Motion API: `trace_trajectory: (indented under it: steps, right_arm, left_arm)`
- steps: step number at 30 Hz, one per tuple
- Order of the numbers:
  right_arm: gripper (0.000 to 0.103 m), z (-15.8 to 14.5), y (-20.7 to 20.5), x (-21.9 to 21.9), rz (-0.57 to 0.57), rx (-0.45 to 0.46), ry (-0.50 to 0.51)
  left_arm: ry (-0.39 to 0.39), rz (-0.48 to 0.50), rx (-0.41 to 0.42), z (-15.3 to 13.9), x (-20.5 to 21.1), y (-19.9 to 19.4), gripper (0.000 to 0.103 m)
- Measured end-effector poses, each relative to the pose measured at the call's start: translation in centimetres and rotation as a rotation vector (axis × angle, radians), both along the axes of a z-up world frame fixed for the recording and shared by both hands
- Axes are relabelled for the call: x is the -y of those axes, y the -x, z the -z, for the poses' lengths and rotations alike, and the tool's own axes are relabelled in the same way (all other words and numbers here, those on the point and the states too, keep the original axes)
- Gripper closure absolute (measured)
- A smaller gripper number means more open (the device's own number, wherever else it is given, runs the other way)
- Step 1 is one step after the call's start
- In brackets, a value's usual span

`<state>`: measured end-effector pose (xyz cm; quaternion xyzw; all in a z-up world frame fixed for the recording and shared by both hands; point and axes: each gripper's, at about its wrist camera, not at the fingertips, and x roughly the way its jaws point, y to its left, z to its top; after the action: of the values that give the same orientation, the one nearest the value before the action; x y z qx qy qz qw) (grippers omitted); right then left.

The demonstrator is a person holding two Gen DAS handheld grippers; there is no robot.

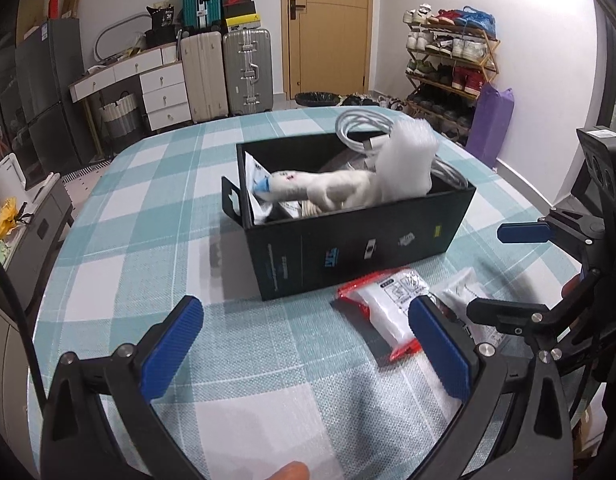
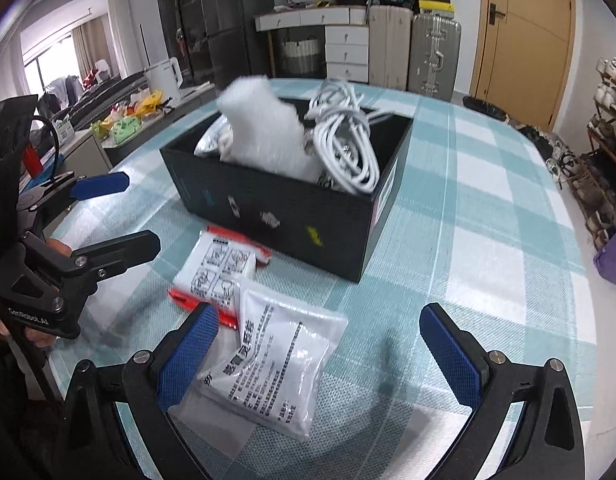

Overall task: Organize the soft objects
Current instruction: 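Grasp the red-edged snack packet with the left gripper while the right grasps the white pouch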

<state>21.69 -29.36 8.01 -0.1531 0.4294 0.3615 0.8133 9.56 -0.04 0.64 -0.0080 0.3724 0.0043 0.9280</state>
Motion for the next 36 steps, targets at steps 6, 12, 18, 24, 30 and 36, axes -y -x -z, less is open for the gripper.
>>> trace_trajectory:
  steps: [6,12,18,24,30,36]
  right_arm:
    - [0.001,1.0,0.3,-0.5,-0.031,-0.042,0.03]
    - [0.001,1.8,0.1,-0.4,-0.015,-0.037,0.091]
    - [0.001,2.2,-0.6,0.2,0.022,-0.03,0.128]
    - [0.001,2.4,-1.3,1.1,0.046,-0.028,0.149]
    - [0.001,2.6,-2.0,1.7,0.057,-0.026,0.152]
    - [0.001,2.8,-2.2,1.8,0.057,-0.033,0.142]
  left_arm:
    - [0.005,0.005,-0.014,0.2,0.2,-0.2,0.0]
    - [0.004,0.016,-0.022,0.2,0.7,-0.5,0.0]
    - [0.003,0.035,-0.046,0.6,1.8,-1.1,0.0]
    - [0.005,0.039,-0.082,1.1,2.8,-1.8,0.0]
    - [0.018,0.023,-0.107,1.3,3.8,-2.8,0.0]
    - [0.013,0.01,-0.125,1.9,4.4,-3.4,0.0]
